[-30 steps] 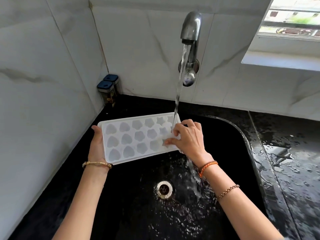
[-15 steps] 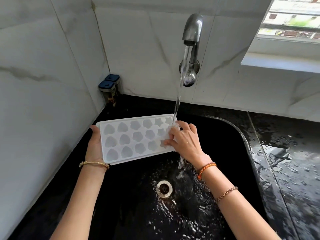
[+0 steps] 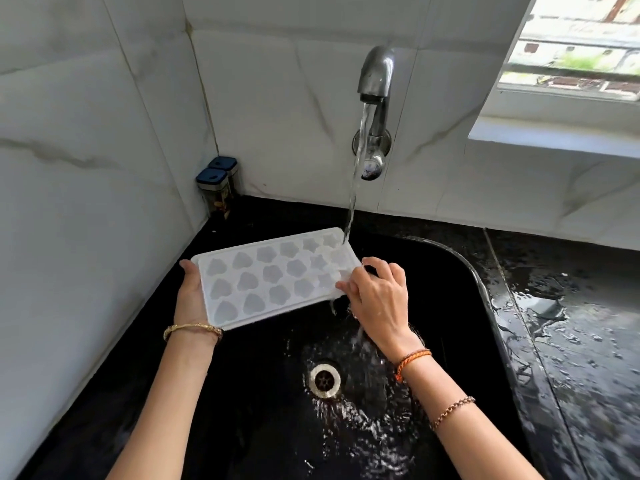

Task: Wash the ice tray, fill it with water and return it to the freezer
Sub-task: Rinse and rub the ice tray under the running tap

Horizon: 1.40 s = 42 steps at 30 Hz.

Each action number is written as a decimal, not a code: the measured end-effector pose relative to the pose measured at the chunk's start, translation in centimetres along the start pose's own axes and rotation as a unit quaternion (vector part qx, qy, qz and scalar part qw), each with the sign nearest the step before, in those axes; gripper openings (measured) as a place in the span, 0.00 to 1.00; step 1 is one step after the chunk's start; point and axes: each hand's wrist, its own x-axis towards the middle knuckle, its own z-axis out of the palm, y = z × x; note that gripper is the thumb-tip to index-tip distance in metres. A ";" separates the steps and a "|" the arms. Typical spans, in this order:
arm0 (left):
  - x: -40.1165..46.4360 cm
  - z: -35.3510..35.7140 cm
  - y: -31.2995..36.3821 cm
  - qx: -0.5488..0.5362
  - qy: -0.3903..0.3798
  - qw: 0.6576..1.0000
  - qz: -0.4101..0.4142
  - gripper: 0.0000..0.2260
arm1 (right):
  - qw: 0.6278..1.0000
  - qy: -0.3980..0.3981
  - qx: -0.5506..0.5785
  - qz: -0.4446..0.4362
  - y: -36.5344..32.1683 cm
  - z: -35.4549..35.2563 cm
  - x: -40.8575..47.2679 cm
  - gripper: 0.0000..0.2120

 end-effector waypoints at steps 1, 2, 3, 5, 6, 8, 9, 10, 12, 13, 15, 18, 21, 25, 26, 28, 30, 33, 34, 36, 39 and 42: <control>-0.2 -0.1 0.0 -0.003 -0.001 1.000 0.001 0.23 | 1.000 -0.027 0.004 -0.008 0.1 -0.1 -0.1 0.13; -0.3 0.0 0.1 -0.005 -0.002 1.000 -0.002 0.23 | 0.998 -0.060 0.017 -0.010 0.2 0.0 -0.1 0.12; -0.6 -0.1 0.3 -0.010 -0.001 1.000 0.000 0.23 | 0.995 -0.098 0.031 -0.012 0.1 0.0 0.0 0.12; -0.7 0.2 0.6 -0.015 -0.012 1.000 0.003 0.24 | 0.985 -0.165 0.039 -0.019 0.7 0.4 0.5 0.13; -0.8 0.4 1.1 -0.024 -0.020 0.999 0.009 0.24 | 0.984 -0.173 0.035 -0.039 0.7 0.5 1.0 0.13; -0.7 0.8 1.5 -0.033 -0.030 0.999 0.006 0.24 | 0.981 -0.179 0.016 -0.069 1.0 0.7 1.6 0.12; -0.8 0.8 1.7 -0.036 -0.028 0.999 0.008 0.24 | 0.981 -0.177 0.015 -0.080 1.1 0.8 2.0 0.11; -0.8 0.9 1.7 -0.037 -0.025 0.999 0.008 0.24 | 0.982 -0.171 0.014 -0.075 1.2 0.7 2.3 0.11; -0.8 0.8 1.7 -0.041 -0.016 0.999 0.006 0.24 | 0.989 -0.130 0.023 -0.065 1.0 0.3 2.5 0.10; -0.7 0.7 1.6 -0.043 -0.010 0.999 0.006 0.24 | 0.993 -0.092 0.022 -0.065 0.8 0.1 2.5 0.11; -0.6 0.5 1.5 -0.040 -0.008 0.999 0.011 0.24 | 0.998 -0.028 0.016 -0.063 0.4 -0.1 2.2 0.13; -0.4 0.4 1.5 -0.035 -0.021 0.999 0.026 0.24 | 0.995 -0.058 0.032 -0.068 0.3 0.5 2.0 0.07; -0.3 0.8 1.4 -0.036 -0.023 0.999 0.022 0.24 | 0.979 -0.187 -0.003 -0.086 0.7 1.5 2.0 0.07; -0.1 0.9 1.2 -0.041 -0.018 0.999 0.004 0.24 | 0.983 -0.148 -0.024 -0.108 0.9 0.8 2.2 0.08; -0.1 0.8 1.1 -0.042 -0.022 0.999 0.002 0.24 | 0.988 -0.126 -0.007 -0.086 0.9 0.4 2.4 0.11; 0.0 0.5 0.9 -0.045 -0.031 0.999 0.003 0.23 | 0.992 -0.113 0.004 -0.060 0.9 0.1 2.8 0.14; 0.1 0.6 0.8 -0.049 -0.032 0.998 0.009 0.24 | 0.988 -0.143 -0.001 -0.065 0.9 0.4 2.9 0.11; 0.0 1.2 1.1 -0.055 -0.030 0.998 0.010 0.25 | 0.982 -0.180 0.013 -0.048 1.4 1.1 2.6 0.08; 0.0 1.4 1.1 -0.058 -0.036 0.998 0.008 0.25 | 0.985 -0.167 0.018 -0.031 1.5 1.1 2.5 0.09; 0.0 1.7 1.2 -0.063 -0.049 0.997 0.009 0.25 | 0.991 -0.129 0.035 0.021 1.4 0.6 2.3 0.10; -0.1 1.8 1.3 -0.067 -0.051 0.996 0.023 0.25 | 0.998 -0.022 0.048 0.043 0.9 0.3 1.8 0.07; -0.1 1.9 1.3 -0.060 -0.056 0.996 0.039 0.24 | 0.996 0.058 0.062 0.007 0.4 -0.1 1.4 0.16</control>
